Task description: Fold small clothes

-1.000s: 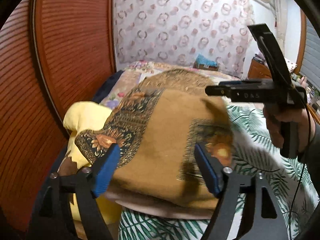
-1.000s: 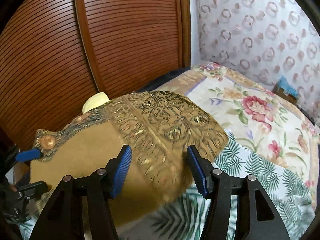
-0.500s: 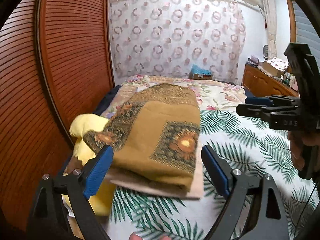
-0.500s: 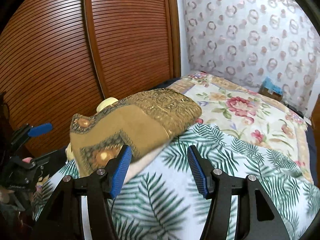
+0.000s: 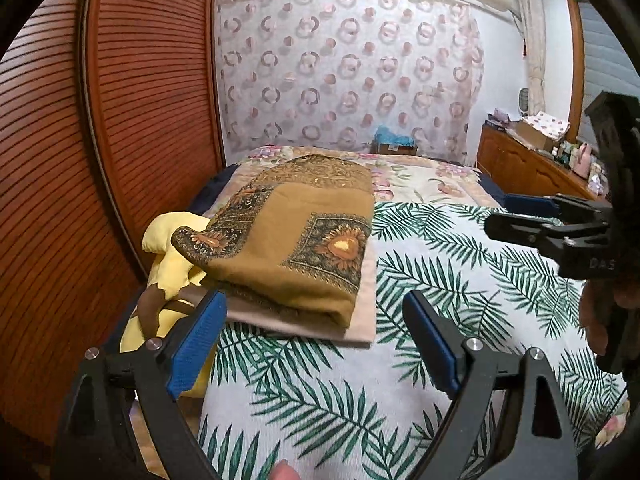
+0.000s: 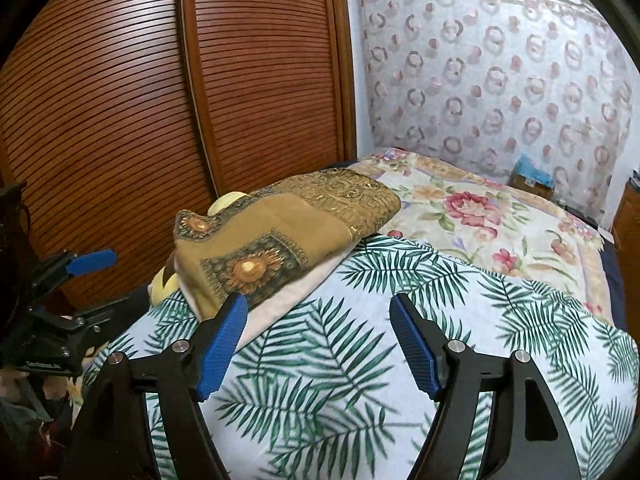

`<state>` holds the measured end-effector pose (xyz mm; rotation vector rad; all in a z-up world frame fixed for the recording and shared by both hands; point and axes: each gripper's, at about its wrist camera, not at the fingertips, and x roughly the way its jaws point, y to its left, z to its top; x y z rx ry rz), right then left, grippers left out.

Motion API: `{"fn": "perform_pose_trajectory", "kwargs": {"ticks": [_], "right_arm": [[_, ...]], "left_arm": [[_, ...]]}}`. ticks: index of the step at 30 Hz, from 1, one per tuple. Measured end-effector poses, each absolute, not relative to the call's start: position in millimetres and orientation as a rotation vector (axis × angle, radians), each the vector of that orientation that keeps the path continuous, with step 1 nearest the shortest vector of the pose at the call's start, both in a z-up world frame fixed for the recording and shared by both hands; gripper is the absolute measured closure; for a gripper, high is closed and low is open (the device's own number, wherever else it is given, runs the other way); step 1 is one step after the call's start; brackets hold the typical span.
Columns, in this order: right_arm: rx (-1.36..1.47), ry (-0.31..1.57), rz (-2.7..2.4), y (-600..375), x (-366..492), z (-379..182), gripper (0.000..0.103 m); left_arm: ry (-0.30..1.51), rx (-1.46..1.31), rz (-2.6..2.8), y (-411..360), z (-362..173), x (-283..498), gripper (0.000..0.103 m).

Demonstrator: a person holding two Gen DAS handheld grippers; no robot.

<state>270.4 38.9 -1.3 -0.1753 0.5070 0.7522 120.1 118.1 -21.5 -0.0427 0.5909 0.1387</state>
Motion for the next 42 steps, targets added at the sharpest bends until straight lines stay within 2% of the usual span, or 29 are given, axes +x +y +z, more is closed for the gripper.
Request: {"fn": "perform_pose_trajectory", "kwargs": {"ticks": [5, 25, 42], "right_arm": [[-0.17, 0.49, 0.727, 25, 240, -3, 0.017], [-0.109, 0.49, 0.585, -76, 142, -17, 0.017], [-0.012, 0.378, 0.427, -168, 61, 26, 0.017]], "left_arm": [[0.581, -0.025, 0.14, 105, -23, 107, 0.013], [0.588, -0.024, -0.001, 32, -30, 86, 0.013], [0.466, -0.02, -0.094, -34, 32, 68, 0.013]]}}
